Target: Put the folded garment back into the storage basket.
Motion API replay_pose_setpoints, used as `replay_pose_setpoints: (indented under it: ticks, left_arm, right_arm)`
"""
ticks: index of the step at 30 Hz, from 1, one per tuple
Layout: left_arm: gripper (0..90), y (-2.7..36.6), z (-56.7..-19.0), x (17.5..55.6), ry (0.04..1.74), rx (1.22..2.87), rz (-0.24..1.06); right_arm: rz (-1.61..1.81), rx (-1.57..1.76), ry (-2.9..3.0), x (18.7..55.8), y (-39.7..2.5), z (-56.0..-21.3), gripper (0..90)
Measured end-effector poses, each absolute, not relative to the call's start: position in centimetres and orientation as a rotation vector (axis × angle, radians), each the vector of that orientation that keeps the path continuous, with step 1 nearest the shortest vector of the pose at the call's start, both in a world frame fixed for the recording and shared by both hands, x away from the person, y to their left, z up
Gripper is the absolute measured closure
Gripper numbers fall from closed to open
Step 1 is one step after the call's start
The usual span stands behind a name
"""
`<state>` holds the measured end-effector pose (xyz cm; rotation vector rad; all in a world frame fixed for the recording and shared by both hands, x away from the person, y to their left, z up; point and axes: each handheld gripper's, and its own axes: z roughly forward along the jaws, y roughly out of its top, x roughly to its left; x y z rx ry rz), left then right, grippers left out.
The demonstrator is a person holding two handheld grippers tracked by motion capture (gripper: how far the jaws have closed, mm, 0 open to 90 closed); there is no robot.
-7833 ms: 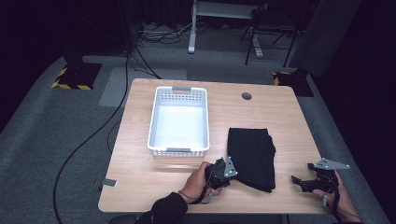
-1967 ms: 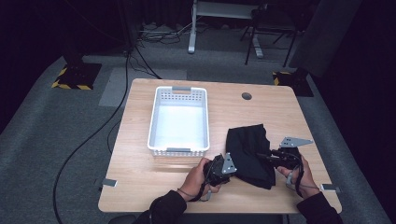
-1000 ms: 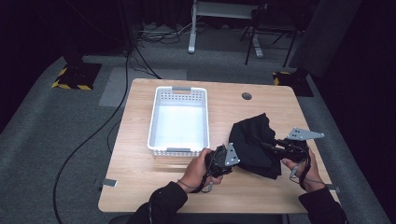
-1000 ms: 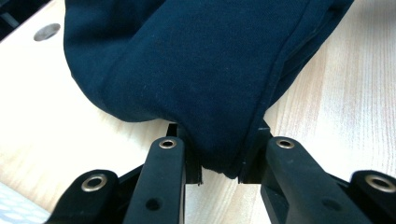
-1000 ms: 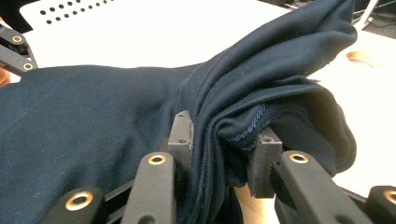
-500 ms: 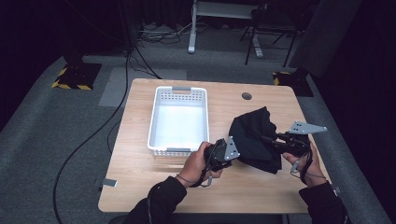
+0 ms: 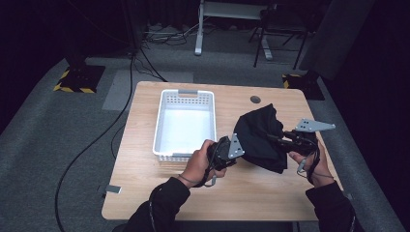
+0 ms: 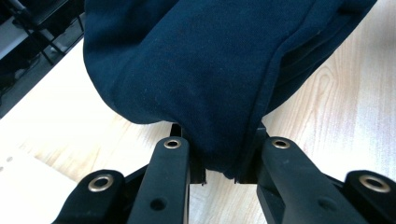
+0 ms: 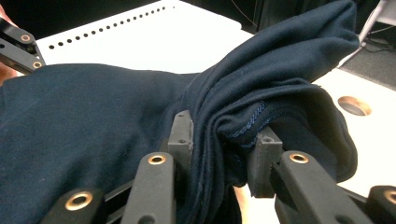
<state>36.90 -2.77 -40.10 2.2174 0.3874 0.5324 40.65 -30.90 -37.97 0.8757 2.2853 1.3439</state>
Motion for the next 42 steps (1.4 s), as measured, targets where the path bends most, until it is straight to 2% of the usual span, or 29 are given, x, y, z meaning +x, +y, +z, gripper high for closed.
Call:
replay_pose_setpoints:
  ticks: [42]
  left_arm:
    - [77.9, 3.3, -38.2, 38.0, 0.553, 2.169, 0.639]
  right_arm:
    - [1.371, 0.757, 2.321, 43.6, -23.9, -35.0, 68.2]
